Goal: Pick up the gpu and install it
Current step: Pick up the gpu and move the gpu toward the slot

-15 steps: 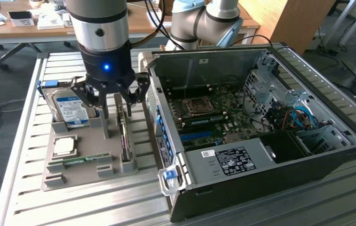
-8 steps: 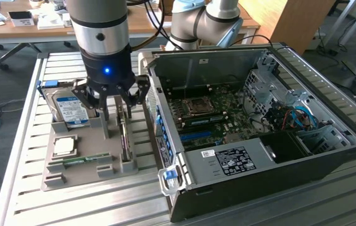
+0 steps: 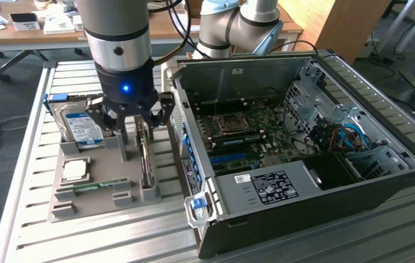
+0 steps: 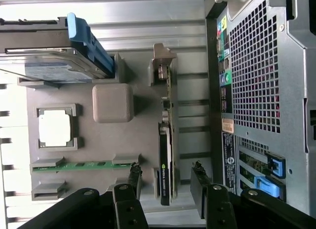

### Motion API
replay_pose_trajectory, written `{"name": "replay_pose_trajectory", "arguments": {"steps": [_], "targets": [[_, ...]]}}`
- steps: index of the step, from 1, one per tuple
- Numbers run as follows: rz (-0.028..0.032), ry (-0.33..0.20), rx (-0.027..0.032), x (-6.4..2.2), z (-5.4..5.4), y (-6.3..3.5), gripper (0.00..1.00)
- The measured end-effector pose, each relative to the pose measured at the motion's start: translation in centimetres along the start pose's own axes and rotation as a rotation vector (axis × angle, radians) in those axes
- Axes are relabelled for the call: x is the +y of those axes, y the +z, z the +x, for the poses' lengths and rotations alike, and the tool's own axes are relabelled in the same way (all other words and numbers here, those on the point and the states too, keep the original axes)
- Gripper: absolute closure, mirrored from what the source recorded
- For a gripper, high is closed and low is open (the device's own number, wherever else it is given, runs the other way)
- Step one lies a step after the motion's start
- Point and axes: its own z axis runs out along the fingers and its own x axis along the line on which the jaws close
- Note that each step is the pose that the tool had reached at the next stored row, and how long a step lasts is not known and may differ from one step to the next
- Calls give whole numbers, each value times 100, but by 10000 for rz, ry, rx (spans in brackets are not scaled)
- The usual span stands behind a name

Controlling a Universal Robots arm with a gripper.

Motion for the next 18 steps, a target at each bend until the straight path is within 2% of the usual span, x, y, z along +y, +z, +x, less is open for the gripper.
{"name": "replay_pose_trajectory", "arguments": {"steps": [11, 18], "targets": [[4, 0, 0, -8, 4, 151, 47], [3, 2, -1, -7, -6, 177, 47]]}}
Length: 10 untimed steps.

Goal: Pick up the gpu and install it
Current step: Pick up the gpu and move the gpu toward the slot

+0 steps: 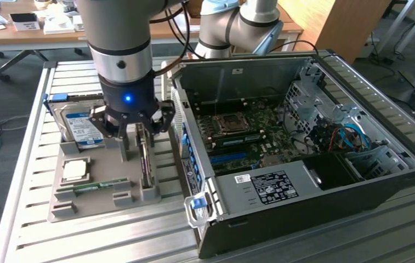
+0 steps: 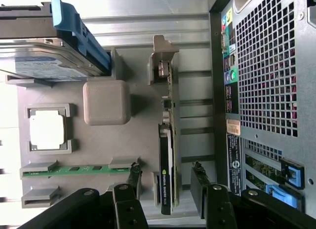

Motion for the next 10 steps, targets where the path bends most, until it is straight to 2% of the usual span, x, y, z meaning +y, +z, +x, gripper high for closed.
{"name": "replay_pose_trajectory", "arguments": {"steps": [10], "targets": [[1, -1, 2, -5, -21, 133, 47]]}}
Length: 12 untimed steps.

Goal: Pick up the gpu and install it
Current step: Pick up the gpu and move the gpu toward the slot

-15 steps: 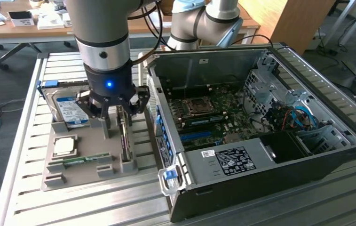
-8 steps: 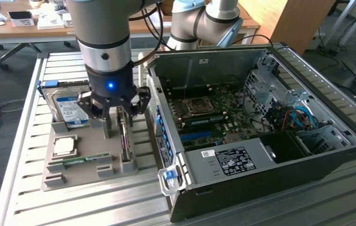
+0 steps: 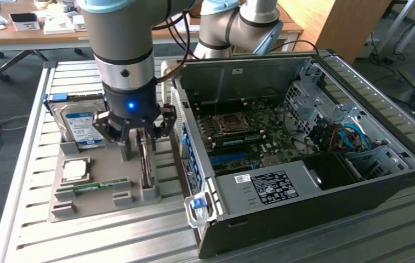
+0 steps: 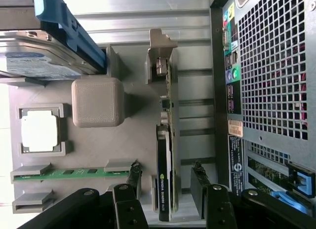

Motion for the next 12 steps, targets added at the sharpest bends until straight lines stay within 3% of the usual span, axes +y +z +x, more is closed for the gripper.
{"name": "replay_pose_trajectory", "arguments": {"steps": [12], "targets": [[0, 0, 3, -9, 1, 175, 47]]}}
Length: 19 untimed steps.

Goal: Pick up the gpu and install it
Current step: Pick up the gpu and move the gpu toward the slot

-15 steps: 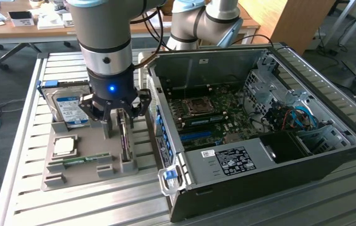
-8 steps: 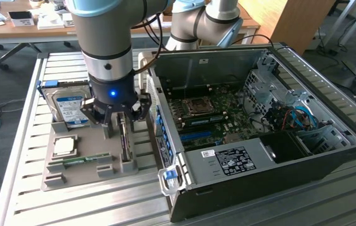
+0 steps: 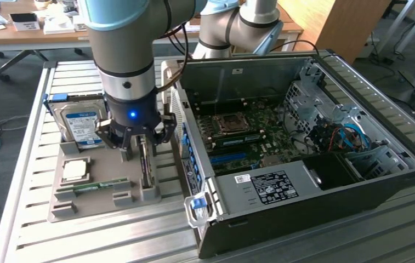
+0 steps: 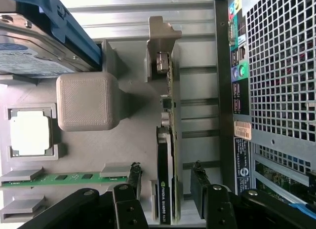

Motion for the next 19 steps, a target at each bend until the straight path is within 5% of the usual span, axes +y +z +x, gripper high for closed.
{"name": "replay_pose_trajectory", "arguments": {"steps": [19], "targets": [[0, 0, 0, 30, 5, 103, 47]]}}
